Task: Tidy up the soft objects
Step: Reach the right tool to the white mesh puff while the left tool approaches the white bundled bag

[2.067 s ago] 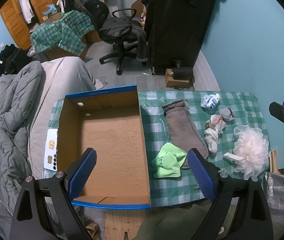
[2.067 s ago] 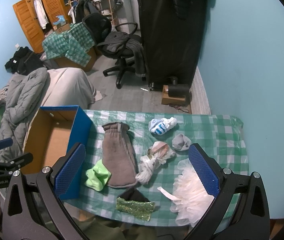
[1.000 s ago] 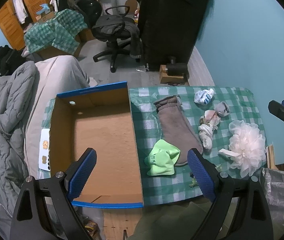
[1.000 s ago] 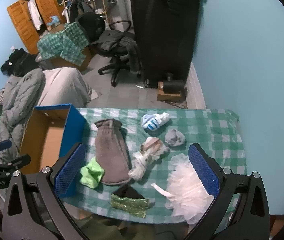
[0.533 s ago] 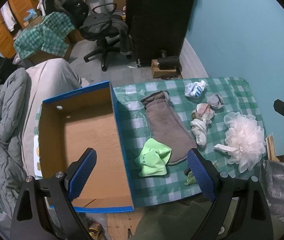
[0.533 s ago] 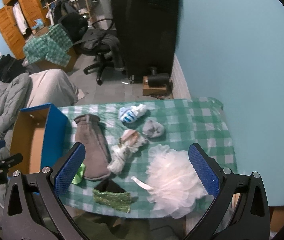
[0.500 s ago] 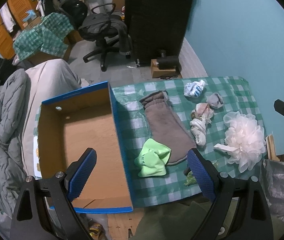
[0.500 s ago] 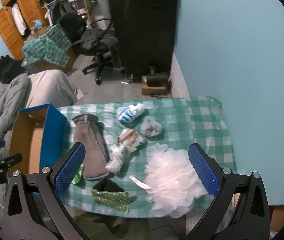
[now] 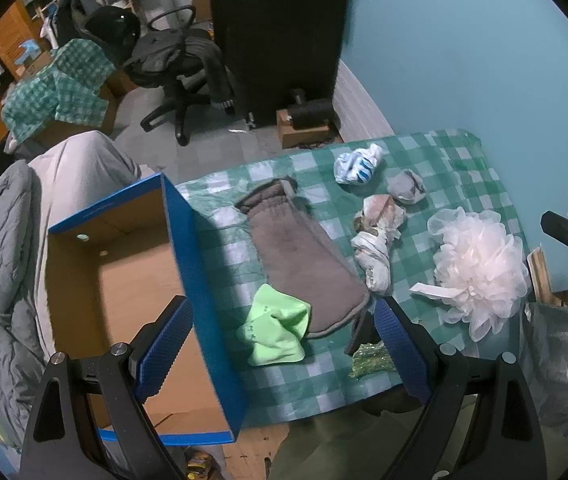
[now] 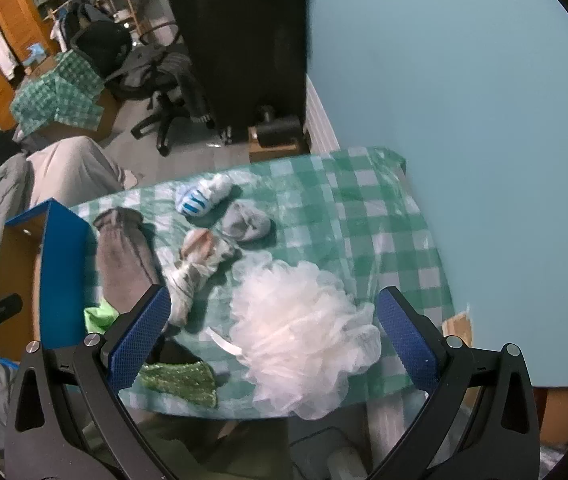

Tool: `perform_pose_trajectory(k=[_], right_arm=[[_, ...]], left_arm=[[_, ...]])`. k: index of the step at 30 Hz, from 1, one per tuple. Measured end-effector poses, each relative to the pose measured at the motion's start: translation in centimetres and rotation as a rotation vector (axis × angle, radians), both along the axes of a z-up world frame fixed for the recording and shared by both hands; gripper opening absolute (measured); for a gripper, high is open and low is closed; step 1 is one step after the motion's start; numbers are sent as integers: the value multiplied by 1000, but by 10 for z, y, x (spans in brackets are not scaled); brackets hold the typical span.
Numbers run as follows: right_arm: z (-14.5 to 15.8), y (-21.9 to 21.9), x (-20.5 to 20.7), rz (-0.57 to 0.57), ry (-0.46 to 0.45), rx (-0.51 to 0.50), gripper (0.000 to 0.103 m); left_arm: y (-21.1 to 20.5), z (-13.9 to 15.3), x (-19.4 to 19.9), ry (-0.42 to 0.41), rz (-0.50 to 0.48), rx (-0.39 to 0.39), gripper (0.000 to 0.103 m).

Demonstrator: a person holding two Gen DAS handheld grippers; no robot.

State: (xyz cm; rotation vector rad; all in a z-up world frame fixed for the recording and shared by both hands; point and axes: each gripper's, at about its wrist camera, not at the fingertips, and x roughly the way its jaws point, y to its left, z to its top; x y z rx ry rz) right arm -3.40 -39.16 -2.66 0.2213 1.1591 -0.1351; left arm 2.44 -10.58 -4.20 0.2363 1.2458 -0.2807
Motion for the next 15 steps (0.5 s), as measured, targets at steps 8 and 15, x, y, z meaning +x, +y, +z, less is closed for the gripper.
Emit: perform_pose_trajectory(k=[8, 15], right_arm=[[-29, -14, -6, -5, 65, 12, 102], [-60, -18, -8, 12, 126, 18, 102]], left_arm=[[-22, -16, 5, 11, -35, 25, 93], [-42, -35, 10, 28, -49, 58, 93]])
